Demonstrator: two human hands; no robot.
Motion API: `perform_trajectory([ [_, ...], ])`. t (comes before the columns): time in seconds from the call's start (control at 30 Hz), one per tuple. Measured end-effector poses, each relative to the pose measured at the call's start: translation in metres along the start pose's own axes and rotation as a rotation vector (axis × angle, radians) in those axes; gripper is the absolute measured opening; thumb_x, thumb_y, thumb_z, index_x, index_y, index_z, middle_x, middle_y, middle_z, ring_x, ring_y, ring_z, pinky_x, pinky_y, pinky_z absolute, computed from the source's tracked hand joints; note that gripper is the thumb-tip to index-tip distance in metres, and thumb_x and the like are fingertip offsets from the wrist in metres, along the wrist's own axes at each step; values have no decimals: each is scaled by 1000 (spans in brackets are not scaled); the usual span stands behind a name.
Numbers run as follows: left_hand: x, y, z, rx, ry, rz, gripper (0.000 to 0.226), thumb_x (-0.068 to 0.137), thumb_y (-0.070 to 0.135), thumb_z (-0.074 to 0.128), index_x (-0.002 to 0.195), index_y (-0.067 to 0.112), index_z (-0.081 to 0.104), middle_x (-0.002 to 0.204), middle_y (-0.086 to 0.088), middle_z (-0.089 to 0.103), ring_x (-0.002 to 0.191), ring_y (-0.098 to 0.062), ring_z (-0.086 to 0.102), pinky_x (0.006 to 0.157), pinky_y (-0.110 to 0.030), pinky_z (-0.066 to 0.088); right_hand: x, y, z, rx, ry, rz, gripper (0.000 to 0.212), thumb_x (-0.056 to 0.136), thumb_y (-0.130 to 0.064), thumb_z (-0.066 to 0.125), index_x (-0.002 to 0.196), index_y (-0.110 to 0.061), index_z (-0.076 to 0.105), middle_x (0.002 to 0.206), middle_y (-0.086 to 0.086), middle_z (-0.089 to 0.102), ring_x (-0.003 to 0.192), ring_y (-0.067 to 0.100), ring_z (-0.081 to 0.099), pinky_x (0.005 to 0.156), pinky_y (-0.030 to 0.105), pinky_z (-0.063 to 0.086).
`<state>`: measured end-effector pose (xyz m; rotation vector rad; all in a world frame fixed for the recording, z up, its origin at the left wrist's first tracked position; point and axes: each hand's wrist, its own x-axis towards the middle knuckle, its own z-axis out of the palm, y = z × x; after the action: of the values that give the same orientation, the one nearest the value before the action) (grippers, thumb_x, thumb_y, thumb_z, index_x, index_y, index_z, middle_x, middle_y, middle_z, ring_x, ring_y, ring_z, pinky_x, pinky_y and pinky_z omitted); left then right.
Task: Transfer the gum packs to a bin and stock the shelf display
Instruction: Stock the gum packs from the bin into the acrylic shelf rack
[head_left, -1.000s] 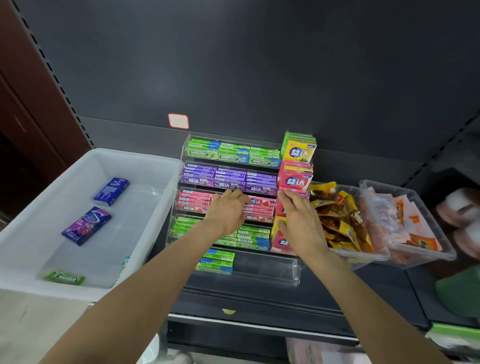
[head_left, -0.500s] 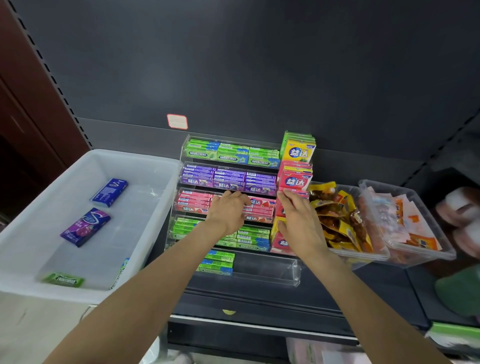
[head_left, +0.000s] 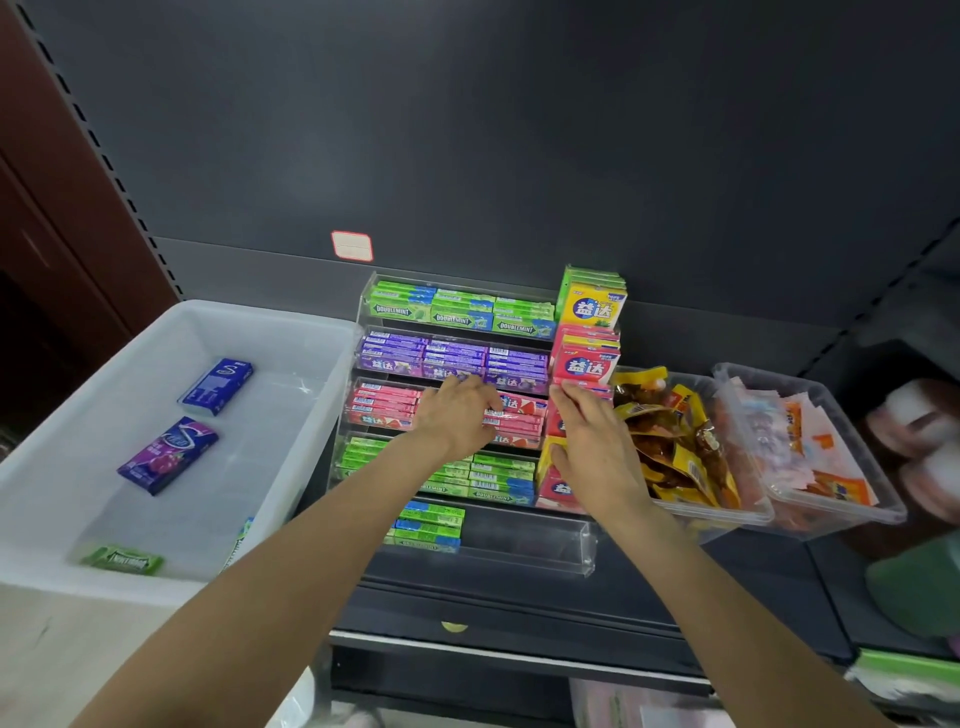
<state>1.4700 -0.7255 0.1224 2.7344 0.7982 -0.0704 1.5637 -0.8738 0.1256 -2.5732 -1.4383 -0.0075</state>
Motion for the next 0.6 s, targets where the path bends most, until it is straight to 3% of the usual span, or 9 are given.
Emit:
perform_trajectory([
  [0.27, -1, 7, 0, 156, -11, 32, 46, 92, 42, 53, 135, 29, 42, 138, -1, 40, 131, -23, 34, 105, -43, 32, -1, 0, -1, -8, 7, -4, 70, 92, -31, 56, 149, -20, 18, 152, 0, 24, 141, 16, 19, 115, 32, 23],
  [0.6, 5, 11, 3, 178, -61, 17, 46, 94, 30, 51, 137, 41, 36, 133, -6, 38, 128, -26, 34, 104, -44, 32, -1, -1, 0, -22, 15, -2, 69, 92, -28, 57, 149, -20, 18, 152, 0, 24, 142, 16, 19, 115, 32, 21],
])
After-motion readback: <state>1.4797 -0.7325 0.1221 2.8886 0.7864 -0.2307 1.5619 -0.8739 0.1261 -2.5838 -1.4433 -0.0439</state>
